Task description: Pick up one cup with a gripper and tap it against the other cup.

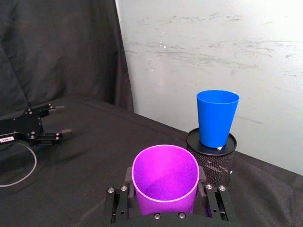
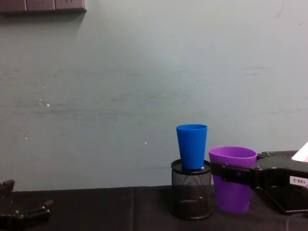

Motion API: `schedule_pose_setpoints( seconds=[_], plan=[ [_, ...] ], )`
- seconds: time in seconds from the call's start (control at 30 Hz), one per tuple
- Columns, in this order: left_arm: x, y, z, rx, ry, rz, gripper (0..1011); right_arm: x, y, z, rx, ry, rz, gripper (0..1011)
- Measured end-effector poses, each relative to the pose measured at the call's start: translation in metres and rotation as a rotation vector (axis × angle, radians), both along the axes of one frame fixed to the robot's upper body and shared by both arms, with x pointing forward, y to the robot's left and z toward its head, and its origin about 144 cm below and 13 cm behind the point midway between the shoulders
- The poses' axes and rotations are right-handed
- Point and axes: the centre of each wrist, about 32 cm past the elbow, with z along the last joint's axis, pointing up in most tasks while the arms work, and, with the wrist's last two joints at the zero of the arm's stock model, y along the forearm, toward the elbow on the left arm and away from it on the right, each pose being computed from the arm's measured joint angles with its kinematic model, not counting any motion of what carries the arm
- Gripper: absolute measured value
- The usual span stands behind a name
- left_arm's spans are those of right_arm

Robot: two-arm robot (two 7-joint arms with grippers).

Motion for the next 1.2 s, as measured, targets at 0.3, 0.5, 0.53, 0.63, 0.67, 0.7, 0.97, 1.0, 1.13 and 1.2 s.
schedule_pose_setpoints(
  seconds=[0.3,0.5,0.53,0.63,0.67,0.7,0.97,1.0,1.13,1.2],
  plan=[
    [0.0,0.0,0.0,0.0,0.0,0.0,1000,0.003,0.001,0.0,-0.004,0.002,0.004,730],
    [0.0,0.0,0.0,0.0,0.0,0.0,1000,0.014,0.006,0.002,-0.006,0.003,0.006,730],
    [0.0,0.0,0.0,0.0,0.0,0.0,1000,0.016,0.007,0.002,-0.005,0.003,0.005,730],
    [0.0,0.0,0.0,0.0,0.0,0.0,1000,0.029,0.011,0.005,0.002,0.003,-0.003,730],
    [0.0,0.0,0.0,0.0,0.0,0.0,1000,0.029,0.011,0.005,0.002,0.003,-0.003,730],
    [0.0,0.0,0.0,0.0,0.0,0.0,1000,0.035,0.013,0.006,0.001,0.003,-0.01,730],
    [0.0,0.0,0.0,0.0,0.0,0.0,1000,0.073,0.044,0.013,-0.012,0.026,-0.104,730],
    [0.0,0.0,0.0,0.0,0.0,0.0,1000,0.075,0.048,0.013,-0.012,0.029,-0.114,730],
    [0.0,0.0,0.0,0.0,0.0,0.0,1000,0.078,0.054,0.014,-0.01,0.035,-0.132,730],
    [0.0,0.0,0.0,0.0,0.0,0.0,1000,0.08,0.057,0.014,-0.007,0.039,-0.14,730]
  ],
)
